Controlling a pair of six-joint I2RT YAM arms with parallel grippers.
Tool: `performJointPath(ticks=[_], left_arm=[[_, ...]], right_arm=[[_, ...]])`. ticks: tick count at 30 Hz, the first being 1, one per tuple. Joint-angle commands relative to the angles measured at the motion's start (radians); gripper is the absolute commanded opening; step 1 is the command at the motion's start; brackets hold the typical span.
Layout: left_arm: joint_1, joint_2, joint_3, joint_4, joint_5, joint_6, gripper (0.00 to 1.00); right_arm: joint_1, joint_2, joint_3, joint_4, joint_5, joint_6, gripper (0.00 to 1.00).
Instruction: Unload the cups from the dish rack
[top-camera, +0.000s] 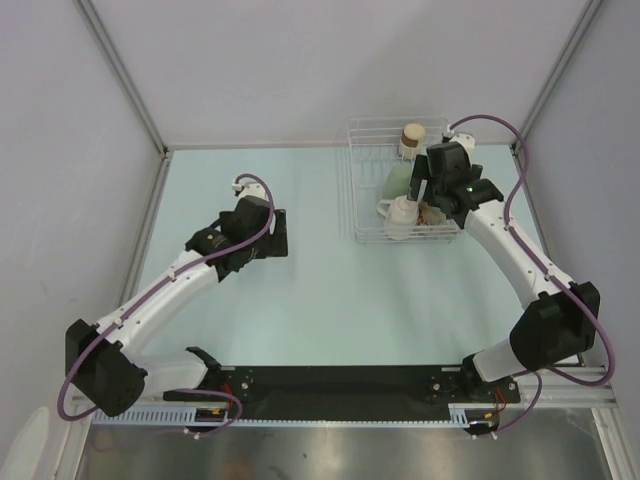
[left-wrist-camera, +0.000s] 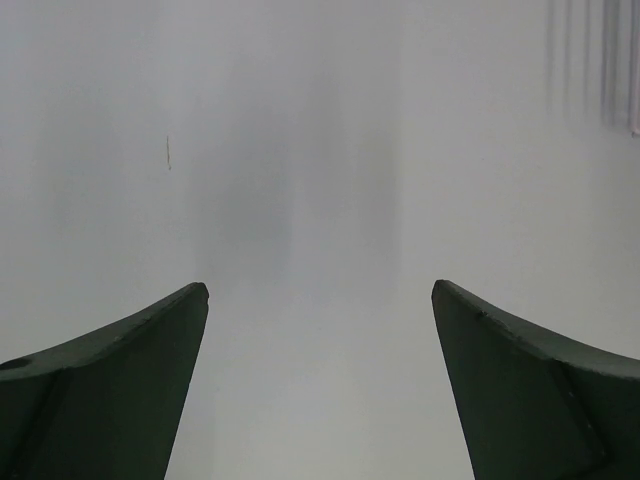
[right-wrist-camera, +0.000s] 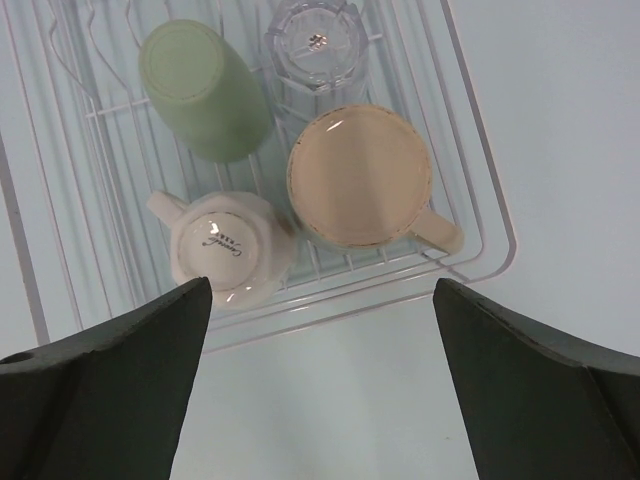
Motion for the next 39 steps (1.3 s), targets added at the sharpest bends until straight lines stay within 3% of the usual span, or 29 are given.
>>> performJointPath(ticks=[1, 15, 39], left_arm=[[0.004, 0.013, 0.043, 0.004, -0.020, 0.006, 1.00], [0.004, 0.042, 0.042, -0.008, -0.002, -0.002, 1.00], [0.002, 0.076, 0.057, -0.014, -0.017, -0.005, 1.00]], right_arm=[[0.002, 0.017, 0.027, 0.006, 0.049, -0.008, 1.00], [-0.088, 0.159, 0.066, 0.025, 0.000, 0.021, 1.00], [-0.122, 0.309, 0.126, 0.054, -0.052, 0.049, 1.00]])
